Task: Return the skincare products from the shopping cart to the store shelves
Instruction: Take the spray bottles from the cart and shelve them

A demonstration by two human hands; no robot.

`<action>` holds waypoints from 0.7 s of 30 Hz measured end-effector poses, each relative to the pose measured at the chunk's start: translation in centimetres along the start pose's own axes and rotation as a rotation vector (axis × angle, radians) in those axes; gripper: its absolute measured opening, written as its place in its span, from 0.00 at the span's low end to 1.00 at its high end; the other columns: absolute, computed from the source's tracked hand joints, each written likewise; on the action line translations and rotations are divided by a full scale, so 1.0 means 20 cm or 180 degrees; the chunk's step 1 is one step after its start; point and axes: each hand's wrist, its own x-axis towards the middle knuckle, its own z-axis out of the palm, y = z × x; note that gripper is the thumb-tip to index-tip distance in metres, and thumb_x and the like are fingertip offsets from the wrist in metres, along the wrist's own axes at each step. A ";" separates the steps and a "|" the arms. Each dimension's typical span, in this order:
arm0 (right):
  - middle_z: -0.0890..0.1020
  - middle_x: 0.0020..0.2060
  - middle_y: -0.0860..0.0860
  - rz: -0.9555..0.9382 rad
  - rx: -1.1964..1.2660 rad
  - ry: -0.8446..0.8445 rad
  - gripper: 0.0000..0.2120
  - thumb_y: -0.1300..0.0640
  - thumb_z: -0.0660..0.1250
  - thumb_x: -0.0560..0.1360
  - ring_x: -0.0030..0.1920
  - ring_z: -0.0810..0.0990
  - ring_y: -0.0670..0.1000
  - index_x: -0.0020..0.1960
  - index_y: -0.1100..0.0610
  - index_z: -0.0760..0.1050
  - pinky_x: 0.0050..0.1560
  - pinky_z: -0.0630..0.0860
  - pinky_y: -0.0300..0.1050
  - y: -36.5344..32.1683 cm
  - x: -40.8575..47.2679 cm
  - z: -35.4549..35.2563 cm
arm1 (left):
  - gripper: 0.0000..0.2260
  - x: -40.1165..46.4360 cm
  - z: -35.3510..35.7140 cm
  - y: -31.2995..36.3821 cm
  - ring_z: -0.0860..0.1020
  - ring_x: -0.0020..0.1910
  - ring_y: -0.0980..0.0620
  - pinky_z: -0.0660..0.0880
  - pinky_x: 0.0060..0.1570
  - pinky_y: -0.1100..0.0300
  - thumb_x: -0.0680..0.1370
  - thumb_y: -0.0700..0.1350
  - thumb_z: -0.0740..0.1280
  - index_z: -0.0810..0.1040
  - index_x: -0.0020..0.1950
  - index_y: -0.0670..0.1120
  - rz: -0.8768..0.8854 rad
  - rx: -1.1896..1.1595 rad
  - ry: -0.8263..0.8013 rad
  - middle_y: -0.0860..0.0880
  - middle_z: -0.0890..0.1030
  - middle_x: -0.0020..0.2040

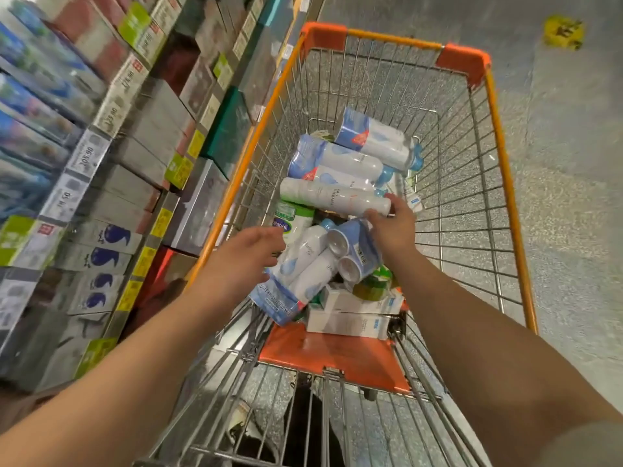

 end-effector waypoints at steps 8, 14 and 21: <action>0.86 0.50 0.49 -0.0041 0.0419 -0.0128 0.18 0.51 0.78 0.72 0.49 0.86 0.49 0.59 0.54 0.79 0.49 0.84 0.49 -0.12 -0.12 0.01 | 0.08 -0.09 -0.03 -0.04 0.83 0.54 0.52 0.80 0.58 0.51 0.80 0.49 0.70 0.83 0.58 0.57 -0.0095 0.0001 -0.0020 0.53 0.85 0.55; 0.85 0.50 0.46 -0.0653 0.0511 -0.0008 0.17 0.51 0.77 0.69 0.52 0.85 0.48 0.57 0.49 0.81 0.57 0.83 0.55 -0.34 -0.21 0.03 | 0.08 -0.20 -0.07 0.00 0.84 0.55 0.51 0.80 0.60 0.48 0.79 0.49 0.70 0.83 0.58 0.57 -0.0108 -0.0133 0.0045 0.54 0.86 0.54; 0.82 0.50 0.43 -0.1212 0.1009 -0.0113 0.13 0.59 0.76 0.76 0.44 0.77 0.35 0.59 0.51 0.81 0.44 0.74 0.28 -0.64 -0.44 -0.10 | 0.06 -0.39 -0.15 0.10 0.83 0.56 0.50 0.78 0.61 0.47 0.81 0.48 0.69 0.85 0.53 0.58 0.0120 -0.0317 0.0203 0.52 0.87 0.53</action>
